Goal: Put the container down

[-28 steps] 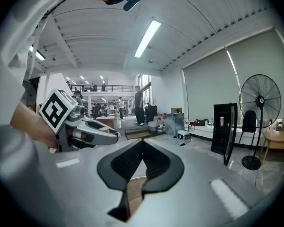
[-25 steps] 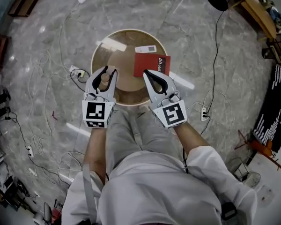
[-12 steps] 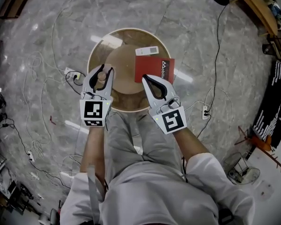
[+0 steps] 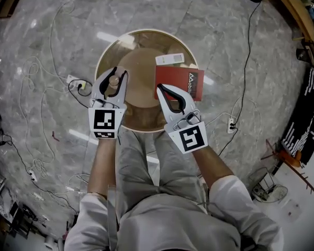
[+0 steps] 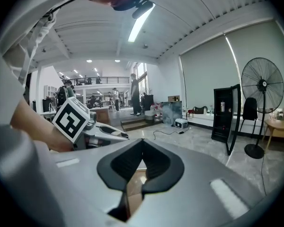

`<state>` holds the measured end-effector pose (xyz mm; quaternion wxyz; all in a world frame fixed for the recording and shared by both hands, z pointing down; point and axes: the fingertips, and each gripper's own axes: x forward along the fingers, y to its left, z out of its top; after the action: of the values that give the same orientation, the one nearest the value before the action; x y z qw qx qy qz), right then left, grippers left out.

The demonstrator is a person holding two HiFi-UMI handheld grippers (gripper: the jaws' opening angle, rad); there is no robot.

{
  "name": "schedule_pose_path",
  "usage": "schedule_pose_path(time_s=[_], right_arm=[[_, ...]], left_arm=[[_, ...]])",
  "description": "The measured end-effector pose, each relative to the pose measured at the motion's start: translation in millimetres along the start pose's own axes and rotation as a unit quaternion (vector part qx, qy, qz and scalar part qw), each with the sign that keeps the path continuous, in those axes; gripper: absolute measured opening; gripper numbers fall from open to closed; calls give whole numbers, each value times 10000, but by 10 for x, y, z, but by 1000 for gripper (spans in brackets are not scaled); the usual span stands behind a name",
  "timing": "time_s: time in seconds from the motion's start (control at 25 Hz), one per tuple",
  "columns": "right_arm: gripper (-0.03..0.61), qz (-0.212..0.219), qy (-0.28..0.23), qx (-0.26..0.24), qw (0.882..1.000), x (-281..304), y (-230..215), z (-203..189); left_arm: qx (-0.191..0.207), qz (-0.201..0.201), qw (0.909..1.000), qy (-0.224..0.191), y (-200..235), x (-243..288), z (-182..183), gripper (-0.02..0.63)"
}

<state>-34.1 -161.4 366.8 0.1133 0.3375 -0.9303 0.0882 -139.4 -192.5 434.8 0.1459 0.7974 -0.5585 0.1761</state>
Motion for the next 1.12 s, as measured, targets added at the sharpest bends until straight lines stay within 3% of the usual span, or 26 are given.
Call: schedule_pose_path(time_s=[0.64, 1.12], right_arm=[[3, 20, 447, 183, 9988, 810, -227, -1049], [3, -53, 588, 337, 9977, 985, -323, -1645]], left_arm=[[131, -152, 9996, 173, 492, 977, -1023, 120], [182, -251, 9990, 326, 569, 1413, -1694, 120]])
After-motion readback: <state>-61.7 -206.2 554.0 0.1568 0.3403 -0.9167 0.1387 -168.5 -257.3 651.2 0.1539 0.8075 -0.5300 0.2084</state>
